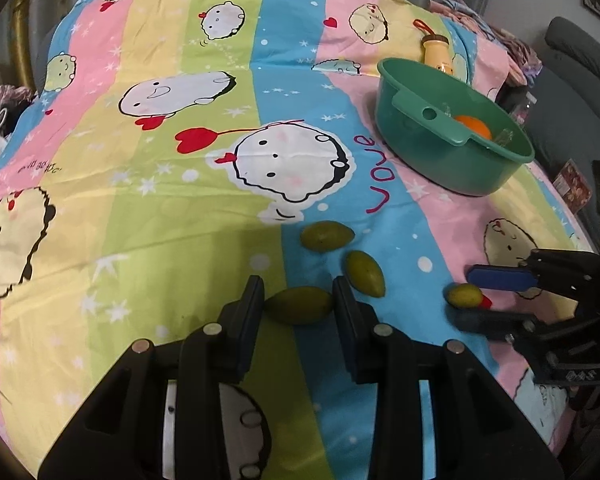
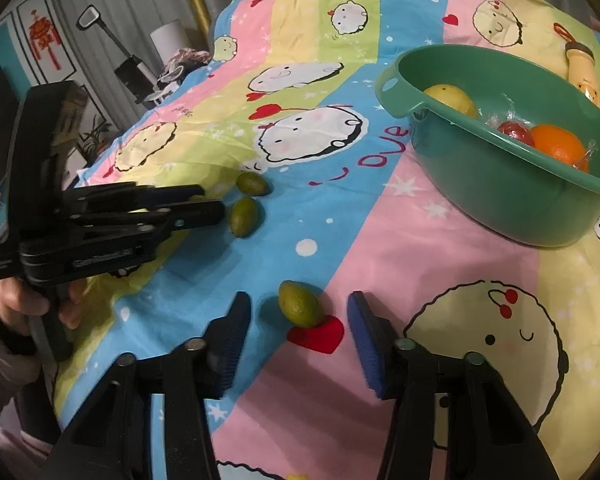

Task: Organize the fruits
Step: 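Close the left gripper on a green lime while the right gripper approaches another lime, then carry the lime in the left gripper toward the basin while the right gripper grasps a lime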

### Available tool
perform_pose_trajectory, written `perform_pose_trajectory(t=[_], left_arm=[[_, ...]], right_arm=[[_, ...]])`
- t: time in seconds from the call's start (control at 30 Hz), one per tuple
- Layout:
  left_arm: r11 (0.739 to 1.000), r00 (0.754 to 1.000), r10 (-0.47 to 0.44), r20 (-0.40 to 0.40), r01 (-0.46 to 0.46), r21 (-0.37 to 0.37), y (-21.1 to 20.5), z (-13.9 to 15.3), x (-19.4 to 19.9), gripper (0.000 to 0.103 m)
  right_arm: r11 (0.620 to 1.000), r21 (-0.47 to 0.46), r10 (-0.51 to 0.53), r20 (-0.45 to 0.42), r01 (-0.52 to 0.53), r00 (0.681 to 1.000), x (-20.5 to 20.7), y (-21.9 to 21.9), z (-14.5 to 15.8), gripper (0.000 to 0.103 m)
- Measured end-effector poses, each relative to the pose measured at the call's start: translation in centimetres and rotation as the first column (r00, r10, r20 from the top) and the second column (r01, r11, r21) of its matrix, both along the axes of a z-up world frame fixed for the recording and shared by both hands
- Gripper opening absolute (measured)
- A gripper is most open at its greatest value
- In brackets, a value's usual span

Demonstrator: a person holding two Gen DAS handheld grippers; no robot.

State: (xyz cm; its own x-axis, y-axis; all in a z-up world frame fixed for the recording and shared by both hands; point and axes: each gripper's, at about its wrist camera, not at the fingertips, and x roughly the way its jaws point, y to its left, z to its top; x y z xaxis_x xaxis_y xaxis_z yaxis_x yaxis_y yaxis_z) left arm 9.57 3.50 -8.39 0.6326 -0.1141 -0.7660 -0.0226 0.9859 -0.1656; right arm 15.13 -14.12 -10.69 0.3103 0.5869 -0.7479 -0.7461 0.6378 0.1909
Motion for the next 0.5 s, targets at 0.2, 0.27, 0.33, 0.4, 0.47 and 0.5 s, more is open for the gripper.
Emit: perform_pose_trajectory(t=[0.2, 0.27, 0.33, 0.4, 0.47, 0.5], left_arm=[[0.999, 1.000, 0.017, 0.004, -0.017, -0.039, -0.1, 0.3, -0.9, 0.035], [0.999, 1.000, 0.025, 0.008, -0.025, -0.048, 0.0, 0.4, -1.1, 0.035], [0.998, 0.999, 0.031, 0.012, -0.030, -0.057, 0.0, 0.6, -1.3, 0.035], [0.998, 0.999, 0.034, 0.014, -0.033, -0.060, 0.0, 0.7, -1.5, 0.035], [0.997, 0.999, 0.034, 0.016, -0.033, -0.064, 0.0, 1.0, -1.7, 0.035], [0.997, 0.999, 0.036, 0.018, -0.034, -0.065, -0.1, 1.1, -1.8, 0.035]], right_arm=[[1.000, 0.008, 0.002, 0.011, -0.002, 1.000, 0.0, 0.0, 0.2, 0.024], [1.000, 0.017, 0.001, 0.014, -0.001, 1.000, -0.1, 0.0, 0.3, 0.024], [0.999, 0.032, -0.010, 0.011, 0.009, 1.000, 0.1, -0.1, 0.4, 0.024], [0.998, 0.063, -0.018, 0.001, 0.018, 1.000, 0.3, -0.5, 0.7, 0.024], [0.995, 0.095, -0.025, -0.009, 0.026, 1.000, 0.5, -0.9, 1.0, 0.024], [0.992, 0.120, -0.022, -0.019, 0.024, 1.000, 0.5, -1.1, 1.3, 0.024]])
